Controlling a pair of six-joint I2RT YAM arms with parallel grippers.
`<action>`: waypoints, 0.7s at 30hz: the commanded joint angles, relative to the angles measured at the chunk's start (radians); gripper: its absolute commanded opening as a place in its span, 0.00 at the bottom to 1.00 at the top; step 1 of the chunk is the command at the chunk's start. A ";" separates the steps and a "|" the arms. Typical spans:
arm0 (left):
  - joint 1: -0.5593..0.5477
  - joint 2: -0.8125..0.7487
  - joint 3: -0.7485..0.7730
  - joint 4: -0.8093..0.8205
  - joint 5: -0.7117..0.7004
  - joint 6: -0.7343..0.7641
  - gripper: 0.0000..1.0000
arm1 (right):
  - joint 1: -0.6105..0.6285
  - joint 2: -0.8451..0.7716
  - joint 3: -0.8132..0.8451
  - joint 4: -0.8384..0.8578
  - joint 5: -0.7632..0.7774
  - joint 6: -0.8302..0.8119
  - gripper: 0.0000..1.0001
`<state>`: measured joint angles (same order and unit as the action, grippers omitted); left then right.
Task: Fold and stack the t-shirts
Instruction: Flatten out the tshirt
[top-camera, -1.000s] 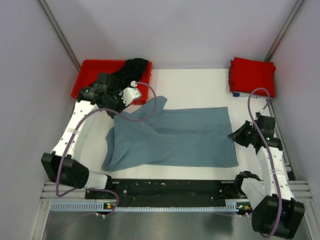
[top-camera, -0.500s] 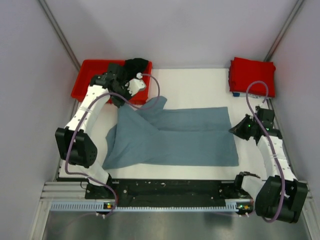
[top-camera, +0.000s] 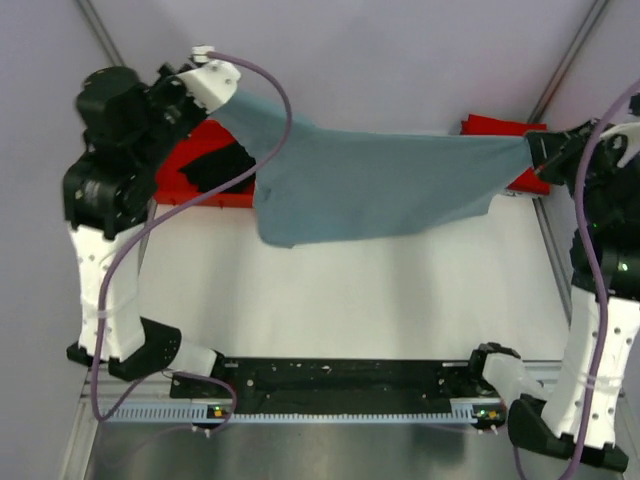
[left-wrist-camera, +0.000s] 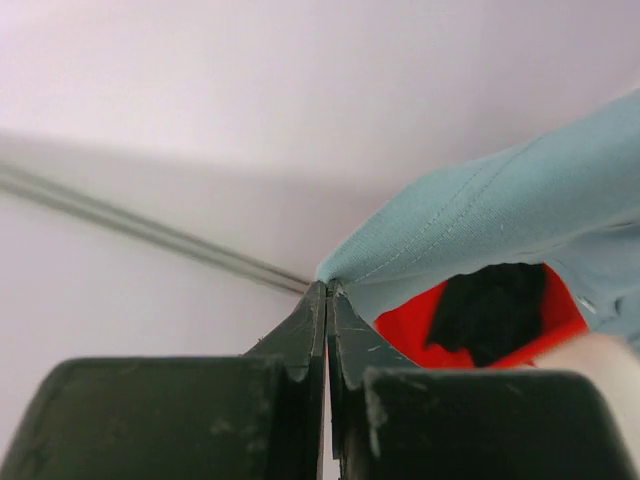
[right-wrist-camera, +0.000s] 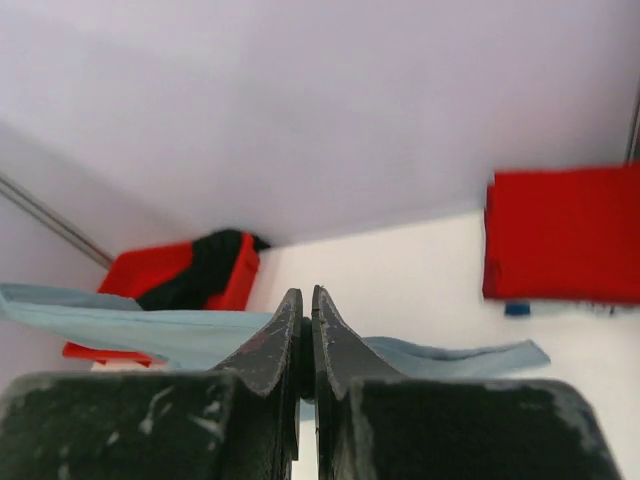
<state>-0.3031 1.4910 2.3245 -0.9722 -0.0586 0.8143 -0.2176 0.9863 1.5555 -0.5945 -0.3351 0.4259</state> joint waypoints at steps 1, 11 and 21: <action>0.002 -0.084 0.111 0.000 -0.108 0.058 0.00 | 0.001 -0.100 0.159 -0.033 0.015 -0.081 0.00; 0.002 -0.152 0.229 -0.010 -0.188 0.135 0.00 | 0.001 -0.213 0.314 -0.103 -0.015 -0.145 0.00; 0.002 -0.032 0.220 0.070 -0.138 0.151 0.00 | 0.003 -0.124 0.321 -0.108 0.056 -0.214 0.00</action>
<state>-0.3038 1.3743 2.5450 -1.0107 -0.1982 0.9493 -0.2176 0.7742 1.8729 -0.7193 -0.3546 0.2680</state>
